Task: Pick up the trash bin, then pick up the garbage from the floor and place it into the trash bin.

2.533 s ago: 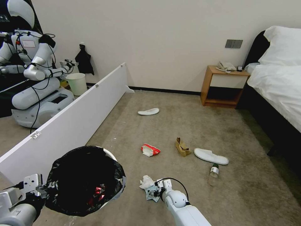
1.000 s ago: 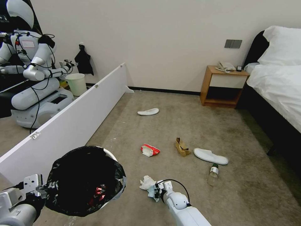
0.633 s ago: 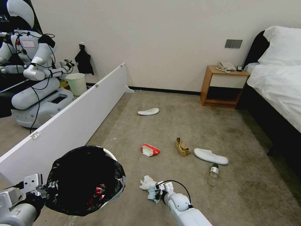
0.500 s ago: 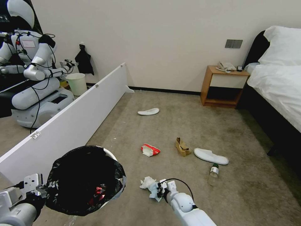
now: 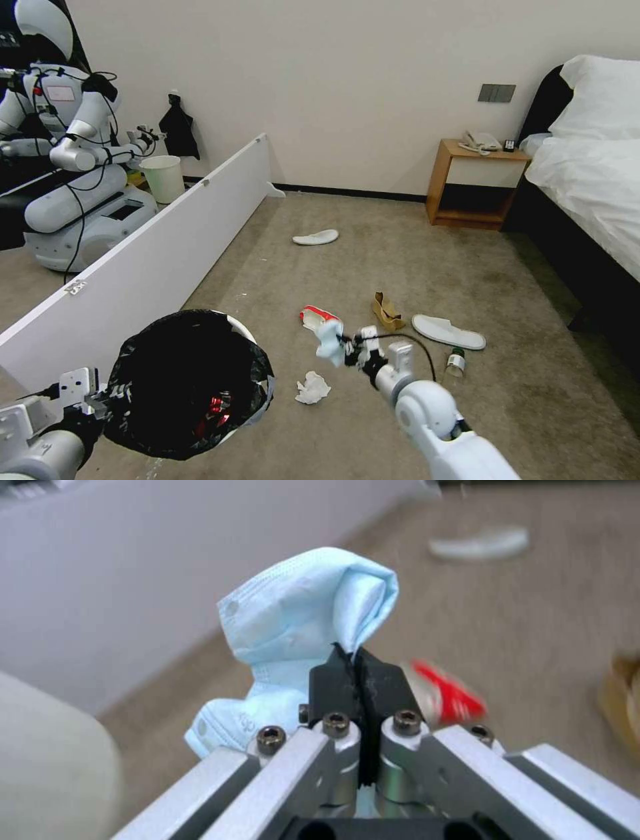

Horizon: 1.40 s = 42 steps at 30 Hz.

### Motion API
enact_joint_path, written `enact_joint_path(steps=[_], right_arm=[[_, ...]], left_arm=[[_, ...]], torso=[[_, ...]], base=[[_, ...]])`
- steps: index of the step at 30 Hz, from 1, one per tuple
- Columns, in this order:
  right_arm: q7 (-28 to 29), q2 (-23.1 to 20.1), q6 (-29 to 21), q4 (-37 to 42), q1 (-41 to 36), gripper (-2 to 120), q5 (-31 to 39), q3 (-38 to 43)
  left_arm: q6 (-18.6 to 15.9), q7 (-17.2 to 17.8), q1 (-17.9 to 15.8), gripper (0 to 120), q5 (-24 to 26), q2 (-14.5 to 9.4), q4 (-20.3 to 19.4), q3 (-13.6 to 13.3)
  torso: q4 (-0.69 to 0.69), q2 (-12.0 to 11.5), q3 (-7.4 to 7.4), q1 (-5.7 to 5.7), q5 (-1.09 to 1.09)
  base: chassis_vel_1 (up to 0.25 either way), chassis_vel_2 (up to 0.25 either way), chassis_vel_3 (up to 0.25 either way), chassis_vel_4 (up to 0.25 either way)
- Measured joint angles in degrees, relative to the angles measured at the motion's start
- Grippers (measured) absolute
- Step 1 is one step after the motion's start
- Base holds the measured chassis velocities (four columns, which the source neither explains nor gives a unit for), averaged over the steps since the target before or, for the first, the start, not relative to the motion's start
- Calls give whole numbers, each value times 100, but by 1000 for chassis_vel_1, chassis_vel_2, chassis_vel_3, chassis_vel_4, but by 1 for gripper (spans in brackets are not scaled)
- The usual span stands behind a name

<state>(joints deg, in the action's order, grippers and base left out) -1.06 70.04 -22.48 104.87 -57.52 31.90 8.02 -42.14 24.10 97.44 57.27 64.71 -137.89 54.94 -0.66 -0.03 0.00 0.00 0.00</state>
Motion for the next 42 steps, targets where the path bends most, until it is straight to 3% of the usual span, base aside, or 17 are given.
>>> enact_joint_path(steps=[5,11,18,27,33,42], right_arm=[[-167,-104,310,377,356,0,263,-178],[-337,49,786,252,1781,0,848,-1106],[-256,199,827,300,2631,0,1426,-1817],[233,68,-43,929,3651,0,2842,-2729],[469,-67,-567,1163,3643,0,3007,-3019],[601,-862,-1094,1460,3098,0,2932,-3222]], left_arm=[[0,3,123,3,-31,-9,-92,-100],[0,6,227,3,-72,17,-158,-113],[0,8,262,3,-137,25,-166,-126],[0,11,221,3,-175,-17,-145,-95],[0,9,229,3,-169,-17,-141,-64],[0,5,197,3,-167,-57,-116,-48]], torso=[[0,0,0,0,0],[4,0,0,0,-1],[1,0,0,0,-2],[0,0,0,0,-1],[2,0,0,0,-1],[0,0,0,0,0]], base=[[0,0,0,0],[0,0,0,0],[0,0,0,0],[0,0,0,0],[0,0,0,0],[0,0,0,0]])
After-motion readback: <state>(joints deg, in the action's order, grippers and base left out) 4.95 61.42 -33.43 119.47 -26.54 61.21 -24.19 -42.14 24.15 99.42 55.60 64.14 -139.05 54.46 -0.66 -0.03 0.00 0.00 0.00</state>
